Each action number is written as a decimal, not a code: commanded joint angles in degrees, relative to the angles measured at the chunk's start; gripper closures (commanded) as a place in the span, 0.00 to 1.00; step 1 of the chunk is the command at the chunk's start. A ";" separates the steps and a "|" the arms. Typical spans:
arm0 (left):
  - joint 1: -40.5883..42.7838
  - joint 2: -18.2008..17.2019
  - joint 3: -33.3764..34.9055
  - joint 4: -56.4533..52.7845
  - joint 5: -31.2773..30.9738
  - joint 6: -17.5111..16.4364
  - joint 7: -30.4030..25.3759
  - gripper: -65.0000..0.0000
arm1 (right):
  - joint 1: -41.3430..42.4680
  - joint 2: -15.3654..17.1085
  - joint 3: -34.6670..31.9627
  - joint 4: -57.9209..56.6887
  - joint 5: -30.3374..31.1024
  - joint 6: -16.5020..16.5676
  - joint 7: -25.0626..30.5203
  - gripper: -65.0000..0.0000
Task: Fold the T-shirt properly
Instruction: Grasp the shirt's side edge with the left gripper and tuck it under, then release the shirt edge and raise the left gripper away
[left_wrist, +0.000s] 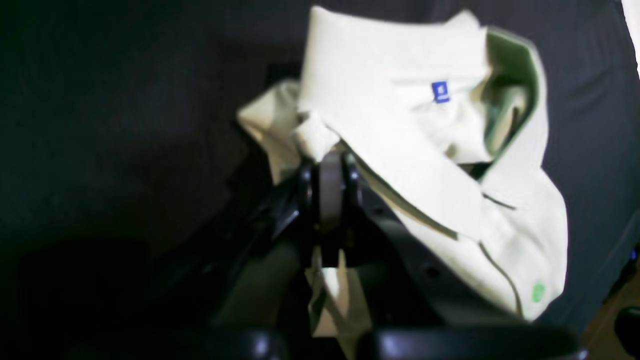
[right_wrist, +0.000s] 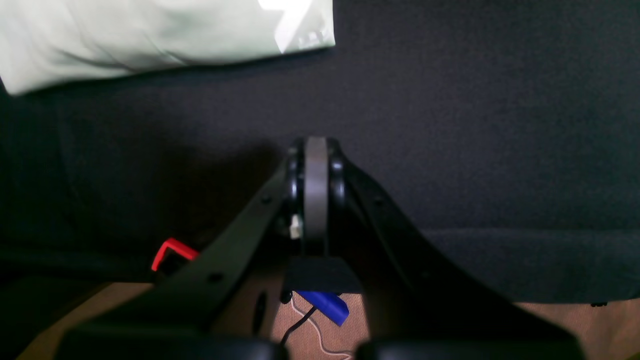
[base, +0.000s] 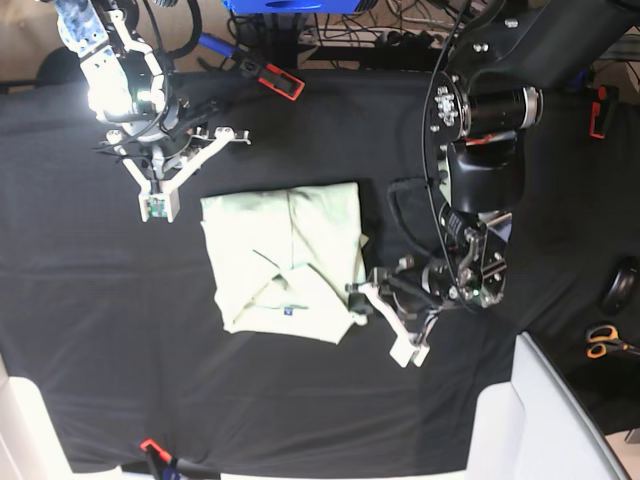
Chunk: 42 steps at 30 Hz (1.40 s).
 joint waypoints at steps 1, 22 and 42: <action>-2.14 -0.15 0.11 0.79 -0.61 -0.37 -1.24 1.00 | 0.24 0.18 0.14 1.00 -0.33 0.00 1.02 1.00; -6.54 2.49 -0.07 -6.69 7.66 -0.37 -7.30 1.00 | 0.42 0.45 0.14 1.00 -0.33 0.00 0.93 1.00; -7.95 -0.41 -0.68 0.70 6.95 -0.28 0.70 0.55 | 0.59 0.54 0.14 1.00 -0.33 0.00 0.75 1.00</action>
